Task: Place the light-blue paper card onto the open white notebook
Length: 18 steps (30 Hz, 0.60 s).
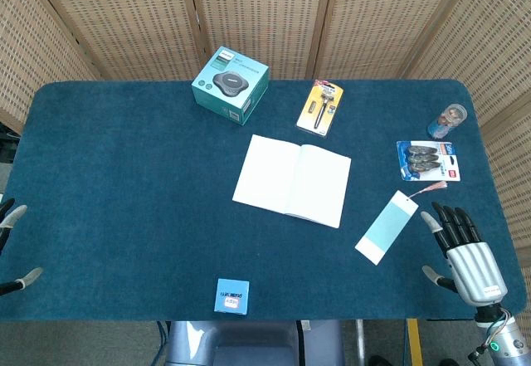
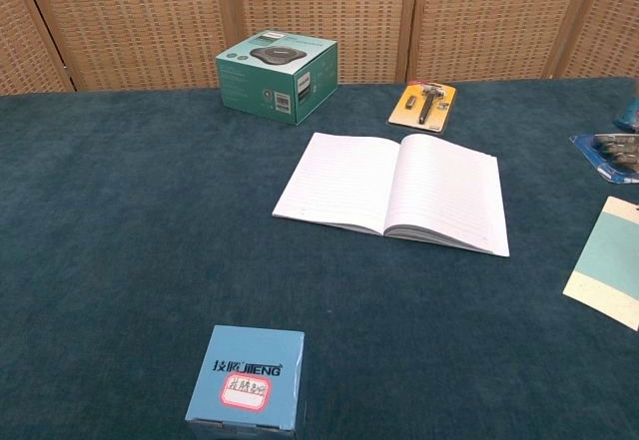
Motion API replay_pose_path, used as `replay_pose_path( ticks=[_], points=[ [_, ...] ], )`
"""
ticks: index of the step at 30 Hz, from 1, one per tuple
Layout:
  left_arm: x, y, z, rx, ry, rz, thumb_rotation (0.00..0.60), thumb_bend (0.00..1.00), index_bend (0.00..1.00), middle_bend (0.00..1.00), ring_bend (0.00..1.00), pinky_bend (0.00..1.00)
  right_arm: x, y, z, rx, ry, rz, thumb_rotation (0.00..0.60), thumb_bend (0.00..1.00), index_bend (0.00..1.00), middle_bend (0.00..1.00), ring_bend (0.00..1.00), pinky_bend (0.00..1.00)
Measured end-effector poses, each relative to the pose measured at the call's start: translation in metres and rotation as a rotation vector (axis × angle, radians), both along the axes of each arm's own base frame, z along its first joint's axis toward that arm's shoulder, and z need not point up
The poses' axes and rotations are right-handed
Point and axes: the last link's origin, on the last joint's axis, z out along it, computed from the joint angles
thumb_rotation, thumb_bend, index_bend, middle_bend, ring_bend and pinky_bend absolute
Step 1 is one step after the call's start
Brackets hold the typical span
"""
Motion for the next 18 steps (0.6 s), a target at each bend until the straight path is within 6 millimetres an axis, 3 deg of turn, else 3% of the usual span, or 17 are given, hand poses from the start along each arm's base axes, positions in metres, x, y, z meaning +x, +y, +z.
replay_pose_path(
  ticks=[10,15,18],
  points=[
    [-0.0014,0.0037,0.0003,-0.001,-0.001,0.011,0.600,0.00,0.00,0.00,0.00,0.00,-0.0011,-0.0032,-0.0077,0.021,0.023,-0.012,0.600,0.06,0.02,0.00,0.00,0.05],
    [-0.0008,0.0039,0.0009,0.002,-0.004,0.013,0.600,0.00,0.00,0.00,0.00,0.00,-0.0017,-0.0038,-0.0104,0.032,0.032,-0.020,0.600,0.29,0.02,0.00,0.00,0.05],
    [-0.0014,0.0037,0.0017,0.006,-0.007,0.014,0.600,0.00,0.00,0.00,0.00,0.00,-0.0009,-0.0050,-0.0103,0.036,0.029,-0.019,0.600,0.59,0.02,0.00,0.00,0.05]
  ],
)
